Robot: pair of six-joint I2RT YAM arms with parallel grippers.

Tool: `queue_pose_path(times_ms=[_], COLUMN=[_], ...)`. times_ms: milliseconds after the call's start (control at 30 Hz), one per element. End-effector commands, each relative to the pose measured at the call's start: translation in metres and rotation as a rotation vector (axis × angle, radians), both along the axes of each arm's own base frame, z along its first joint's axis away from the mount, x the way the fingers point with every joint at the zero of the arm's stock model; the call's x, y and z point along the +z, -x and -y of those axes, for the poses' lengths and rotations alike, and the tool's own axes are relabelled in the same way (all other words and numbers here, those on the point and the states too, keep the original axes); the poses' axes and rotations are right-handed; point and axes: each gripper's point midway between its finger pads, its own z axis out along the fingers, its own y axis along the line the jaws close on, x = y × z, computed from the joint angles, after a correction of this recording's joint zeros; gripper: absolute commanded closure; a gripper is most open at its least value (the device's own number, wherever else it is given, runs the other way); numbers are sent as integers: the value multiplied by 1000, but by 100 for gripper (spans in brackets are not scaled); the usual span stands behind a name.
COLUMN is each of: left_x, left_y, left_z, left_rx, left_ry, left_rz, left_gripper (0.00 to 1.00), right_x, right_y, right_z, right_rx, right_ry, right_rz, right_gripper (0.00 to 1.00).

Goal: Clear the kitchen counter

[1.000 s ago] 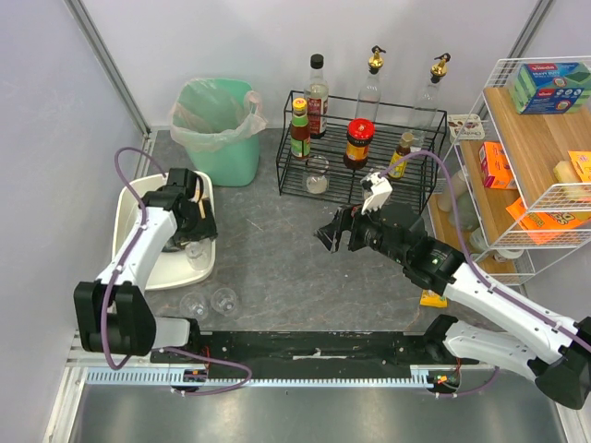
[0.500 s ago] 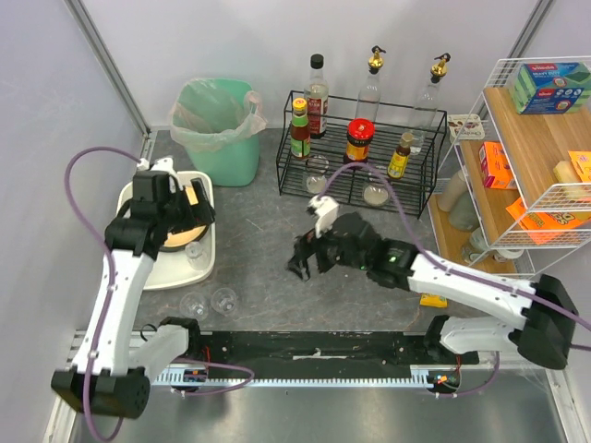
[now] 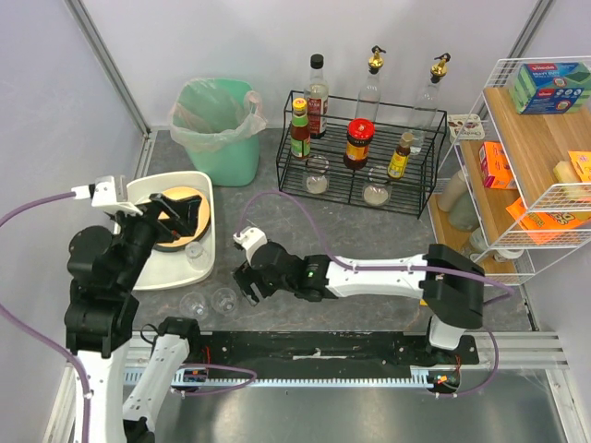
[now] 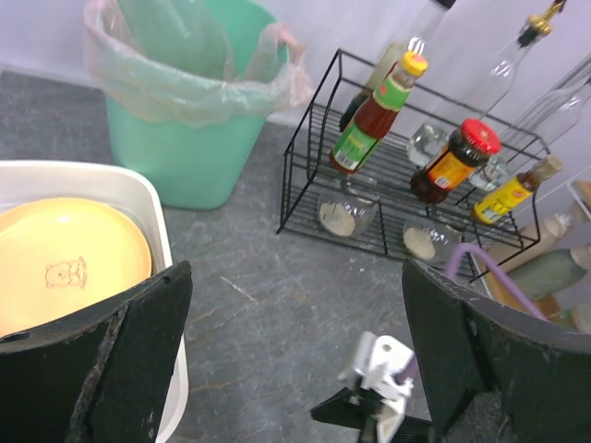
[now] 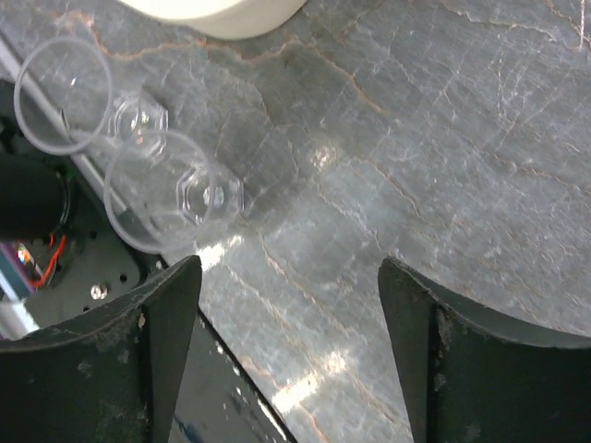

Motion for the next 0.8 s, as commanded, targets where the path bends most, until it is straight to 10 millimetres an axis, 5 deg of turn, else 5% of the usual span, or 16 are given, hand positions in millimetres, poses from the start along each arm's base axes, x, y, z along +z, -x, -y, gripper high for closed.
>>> queue_pose_path(times_ms=[0,233,767], left_x=[42,58,53], left_y=[15,33,28], left_z=[-2,-6,-2], left_rx=[17,28,6], left_ry=[59,70,61], left_rz=[138,208,184], left_gripper=[1,1,1], right_x=[19,19,-18], right_y=[-12,-3,11], right_z=[-34,-51,-71], right_rx=[-35,-5,67], right_ry=[-75,-98,-57], right_rz=[26,20,-62], right_gripper=[19,25,51])
